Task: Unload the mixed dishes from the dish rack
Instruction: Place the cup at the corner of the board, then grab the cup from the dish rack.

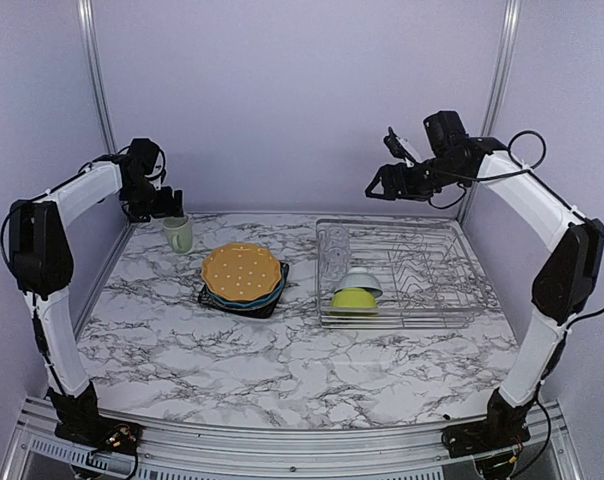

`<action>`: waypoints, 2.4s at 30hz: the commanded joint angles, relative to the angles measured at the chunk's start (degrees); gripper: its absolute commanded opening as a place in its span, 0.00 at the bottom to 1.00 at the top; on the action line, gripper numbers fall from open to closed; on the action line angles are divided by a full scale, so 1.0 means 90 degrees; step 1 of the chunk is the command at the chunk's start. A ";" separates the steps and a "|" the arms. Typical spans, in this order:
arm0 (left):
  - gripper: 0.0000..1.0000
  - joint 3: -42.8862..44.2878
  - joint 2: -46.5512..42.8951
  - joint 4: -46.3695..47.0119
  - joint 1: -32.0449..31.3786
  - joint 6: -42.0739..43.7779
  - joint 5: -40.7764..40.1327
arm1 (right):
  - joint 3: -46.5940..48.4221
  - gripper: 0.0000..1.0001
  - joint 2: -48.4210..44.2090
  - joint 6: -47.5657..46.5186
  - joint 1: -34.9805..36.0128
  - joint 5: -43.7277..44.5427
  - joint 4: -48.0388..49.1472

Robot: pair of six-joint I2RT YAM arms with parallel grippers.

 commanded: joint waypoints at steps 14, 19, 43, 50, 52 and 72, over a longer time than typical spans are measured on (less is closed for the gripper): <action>0.99 -0.1114 -0.1833 0.0659 0.0036 -0.0129 -0.0083 | 0.0551 0.94 0.1464 -0.0200 0.1627 0.1190 -0.1048; 0.99 -0.1249 -0.2078 0.0736 0.0036 -0.0145 -0.0062 | 0.0649 0.93 0.1843 -0.0159 0.1705 0.1500 -0.1049; 0.99 -0.1822 -0.2577 0.0895 0.0026 -0.0095 0.0144 | 0.0394 0.79 0.2624 -0.0070 0.1881 0.2272 -0.0293; 0.99 -0.2040 -0.2744 0.0939 0.0026 -0.0098 0.0161 | 0.0448 0.71 0.2694 -0.0028 0.1883 0.2272 -0.0130; 0.99 -0.2081 -0.2800 0.0938 0.0026 -0.0070 0.0161 | 0.0434 0.65 0.2668 -0.0048 0.1882 0.2282 -0.0151; 0.99 -0.2997 -0.3848 0.1828 0.0026 -0.0249 0.0264 | 0.0670 0.46 0.1140 0.0487 0.1773 0.1870 -0.0335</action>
